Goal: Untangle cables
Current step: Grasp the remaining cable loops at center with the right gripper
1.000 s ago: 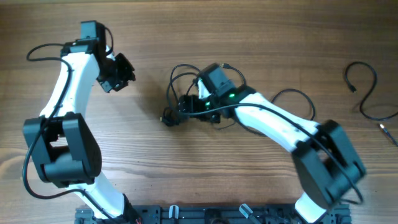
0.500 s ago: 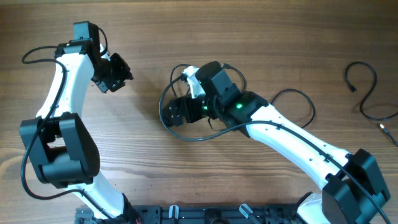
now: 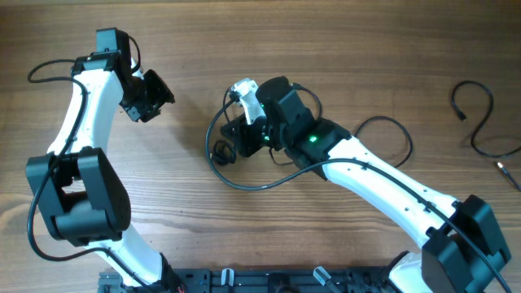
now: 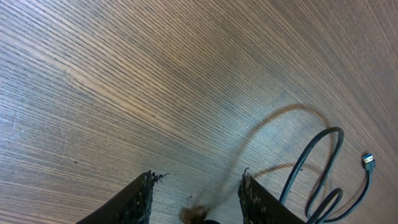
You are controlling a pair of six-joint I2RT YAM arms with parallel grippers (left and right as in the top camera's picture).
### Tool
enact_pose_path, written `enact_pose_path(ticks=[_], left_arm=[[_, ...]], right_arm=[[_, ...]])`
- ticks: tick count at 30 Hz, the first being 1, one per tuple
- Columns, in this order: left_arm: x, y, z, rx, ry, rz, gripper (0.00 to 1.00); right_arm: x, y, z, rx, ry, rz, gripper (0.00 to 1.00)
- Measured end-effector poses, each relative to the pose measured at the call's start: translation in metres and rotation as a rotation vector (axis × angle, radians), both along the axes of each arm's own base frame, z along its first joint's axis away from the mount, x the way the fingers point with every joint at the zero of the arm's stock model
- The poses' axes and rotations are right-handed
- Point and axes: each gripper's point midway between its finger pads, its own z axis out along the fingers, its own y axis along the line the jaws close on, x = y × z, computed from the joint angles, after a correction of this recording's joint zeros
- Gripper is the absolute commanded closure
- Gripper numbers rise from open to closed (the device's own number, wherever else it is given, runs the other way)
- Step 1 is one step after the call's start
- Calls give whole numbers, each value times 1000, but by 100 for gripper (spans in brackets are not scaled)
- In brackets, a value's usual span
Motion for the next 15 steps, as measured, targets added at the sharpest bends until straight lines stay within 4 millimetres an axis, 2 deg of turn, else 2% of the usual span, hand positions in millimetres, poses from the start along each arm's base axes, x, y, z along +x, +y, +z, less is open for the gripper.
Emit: enact_pose_path(ticks=[4, 11, 15], left_arm=[[0, 0, 0, 0, 0, 0, 51], [0, 0, 0, 0, 0, 0, 49], [0, 0, 0, 0, 0, 0, 49]], right_arm=[[-3, 6, -9, -30, -15, 10, 84], [-7, 17, -59, -135, 7, 27, 69], [-5, 16, -80, -182, 7, 45, 67]])
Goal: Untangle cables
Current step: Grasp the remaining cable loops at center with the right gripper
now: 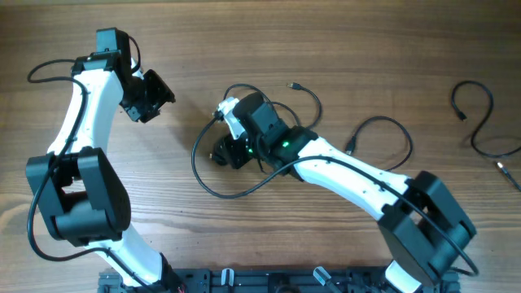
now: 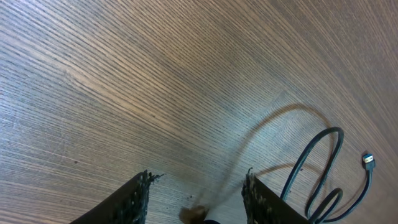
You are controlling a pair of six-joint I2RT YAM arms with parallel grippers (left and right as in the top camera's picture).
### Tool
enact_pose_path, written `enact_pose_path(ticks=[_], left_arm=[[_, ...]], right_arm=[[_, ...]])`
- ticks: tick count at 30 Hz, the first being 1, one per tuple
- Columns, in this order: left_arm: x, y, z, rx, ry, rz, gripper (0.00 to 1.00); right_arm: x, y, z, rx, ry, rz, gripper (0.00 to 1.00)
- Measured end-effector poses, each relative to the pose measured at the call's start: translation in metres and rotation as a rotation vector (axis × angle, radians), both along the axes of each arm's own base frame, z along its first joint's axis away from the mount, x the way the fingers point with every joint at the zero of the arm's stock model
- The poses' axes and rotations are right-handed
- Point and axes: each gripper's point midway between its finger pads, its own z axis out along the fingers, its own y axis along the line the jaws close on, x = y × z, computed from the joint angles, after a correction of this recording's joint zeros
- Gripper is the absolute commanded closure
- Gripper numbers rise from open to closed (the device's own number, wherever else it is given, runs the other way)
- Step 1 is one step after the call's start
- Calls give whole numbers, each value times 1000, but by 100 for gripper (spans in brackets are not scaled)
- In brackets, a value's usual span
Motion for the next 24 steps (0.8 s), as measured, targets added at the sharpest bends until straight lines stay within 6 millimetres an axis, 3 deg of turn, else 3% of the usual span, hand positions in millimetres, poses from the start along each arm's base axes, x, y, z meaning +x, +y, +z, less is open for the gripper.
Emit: enact_pose_path(ticks=[17, 24], left_arm=[[0, 0, 0, 0, 0, 0, 48], [0, 0, 0, 0, 0, 0, 48]], right_arm=[[7, -1, -45, -73, 16, -7, 59], [16, 5, -37, -41, -32, -20, 55]])
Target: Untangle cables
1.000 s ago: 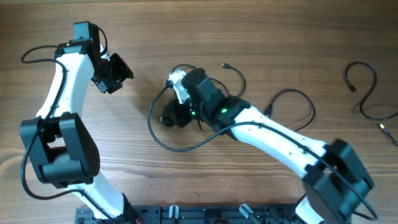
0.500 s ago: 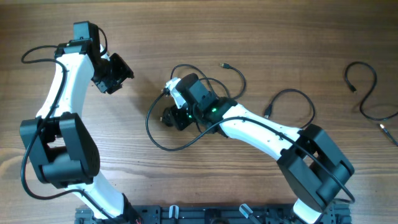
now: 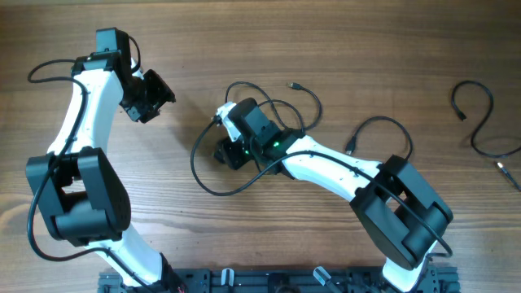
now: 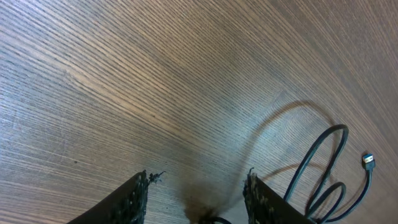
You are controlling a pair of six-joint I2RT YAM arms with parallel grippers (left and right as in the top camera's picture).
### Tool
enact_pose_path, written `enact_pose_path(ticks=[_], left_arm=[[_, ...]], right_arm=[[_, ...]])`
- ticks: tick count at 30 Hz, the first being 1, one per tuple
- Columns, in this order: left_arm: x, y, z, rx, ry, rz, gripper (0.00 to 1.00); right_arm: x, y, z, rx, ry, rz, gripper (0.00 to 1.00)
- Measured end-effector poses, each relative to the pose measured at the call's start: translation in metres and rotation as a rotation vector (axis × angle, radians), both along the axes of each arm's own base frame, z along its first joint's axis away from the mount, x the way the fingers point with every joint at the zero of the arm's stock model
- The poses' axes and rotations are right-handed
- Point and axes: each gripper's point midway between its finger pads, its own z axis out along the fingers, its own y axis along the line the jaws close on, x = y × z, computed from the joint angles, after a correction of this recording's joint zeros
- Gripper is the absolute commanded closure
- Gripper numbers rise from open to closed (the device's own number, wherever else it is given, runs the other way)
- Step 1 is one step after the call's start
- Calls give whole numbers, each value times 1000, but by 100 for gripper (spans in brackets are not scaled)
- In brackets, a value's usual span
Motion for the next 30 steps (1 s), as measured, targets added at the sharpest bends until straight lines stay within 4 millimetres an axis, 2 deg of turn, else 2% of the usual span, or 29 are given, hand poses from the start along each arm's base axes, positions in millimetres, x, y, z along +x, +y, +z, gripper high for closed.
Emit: enact_pose_path(ticks=[5, 9, 19, 30], left_arm=[[0, 0, 0, 0, 0, 0, 47], [0, 0, 0, 0, 0, 0, 47], [1, 0, 0, 1, -5, 0, 47], [1, 0, 0, 1, -5, 0, 47]], right_arm=[[13, 20, 26, 116, -88, 22, 55], [15, 21, 28, 124, -103, 28, 55], [14, -13, -1, -35, -38, -33, 54], [1, -26, -16, -104, 31, -36, 57]])
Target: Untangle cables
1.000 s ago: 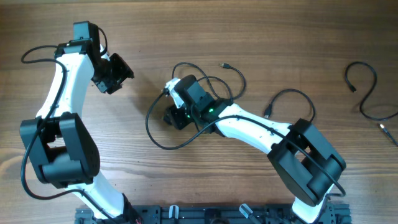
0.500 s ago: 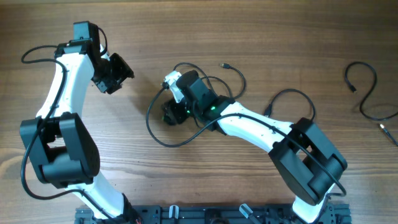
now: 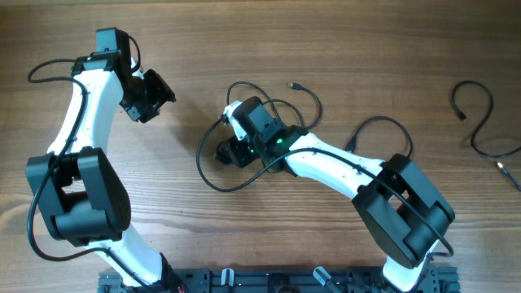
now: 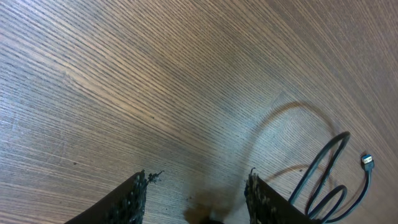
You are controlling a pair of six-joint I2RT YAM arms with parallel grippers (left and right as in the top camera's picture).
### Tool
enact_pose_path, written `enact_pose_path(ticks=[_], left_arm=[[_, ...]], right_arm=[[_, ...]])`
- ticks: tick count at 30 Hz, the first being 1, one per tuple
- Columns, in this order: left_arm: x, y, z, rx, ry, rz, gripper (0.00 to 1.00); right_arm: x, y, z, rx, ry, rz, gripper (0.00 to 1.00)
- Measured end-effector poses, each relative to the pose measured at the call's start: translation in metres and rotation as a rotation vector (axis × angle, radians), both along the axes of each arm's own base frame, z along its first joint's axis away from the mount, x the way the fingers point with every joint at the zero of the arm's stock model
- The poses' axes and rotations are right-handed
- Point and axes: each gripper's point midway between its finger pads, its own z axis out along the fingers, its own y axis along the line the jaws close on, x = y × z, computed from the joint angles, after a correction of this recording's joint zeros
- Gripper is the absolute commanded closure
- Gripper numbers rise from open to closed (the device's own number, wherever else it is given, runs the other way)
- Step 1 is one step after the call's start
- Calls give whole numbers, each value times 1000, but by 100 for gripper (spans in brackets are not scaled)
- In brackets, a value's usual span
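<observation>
A black cable [image 3: 213, 181] lies in loops at mid-table, its small plug [image 3: 293, 84] at the far end of the upper loops. My right gripper [image 3: 227, 151] sits low in the tangle's left part, apparently shut on the black cable; its jaws are hidden under the wrist. My left gripper [image 3: 161, 94] hangs apart at the upper left, over bare wood. Its fingers [image 4: 138, 200] are open with nothing between them. The left wrist view also shows the cable loops [image 4: 323, 177] and the plug [image 4: 368, 161] at lower right.
A second black cable [image 3: 383, 122] curves out from behind the right arm, with a plug end [image 3: 350, 148]. A separate cable [image 3: 480, 122] lies at the far right edge. The arm bases stand along the near edge of the wooden table [image 3: 342, 41].
My right gripper has shifted slightly to the right, and the cable's left loop has come with it. In the left wrist view the loops sit a little further right. The left arm has not moved.
At first my right gripper was on the tangle with the upper loops hidden under its wrist. Then it stood further left with the cable pulled along and the loops and plug showing. It stayed there, and now sits a little back to the right. The left gripper stayed open and still.
</observation>
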Motion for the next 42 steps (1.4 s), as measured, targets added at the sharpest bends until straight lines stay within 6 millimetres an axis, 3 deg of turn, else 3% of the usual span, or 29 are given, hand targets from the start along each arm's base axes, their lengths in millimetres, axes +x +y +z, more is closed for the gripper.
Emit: enact_pose_path(ticks=[8, 14, 20, 24, 27, 29, 35, 38, 42], left_arm=[[0, 0, 0, 0, 0, 0, 46], [0, 0, 0, 0, 0, 0, 46], [0, 0, 0, 0, 0, -1, 37], [0, 0, 0, 1, 1, -6, 19], [-1, 0, 0, 0, 4, -3, 38], [-1, 0, 0, 2, 5, -1, 43], [-6, 0, -1, 19, 9, -64, 96], [-5, -15, 3, -54, -27, -165, 96], [-11, -54, 21, -248, -134, -412, 87]], right_arm=[[-3, -3, -3, -8, 29, -21, 68], [-3, -3, -3, -2, 44, -43, 93], [-3, -3, -3, 19, 80, -101, 96], [-1, -1, -1, 54, 118, -170, 96], [2, 5, 6, 119, 148, -190, 96], [4, 9, 11, 168, 171, -184, 96], [16, 7, 39, 382, 312, -125, 96], [17, -1, 49, 452, 370, -75, 96], [11, -14, 61, 527, 439, 20, 96]])
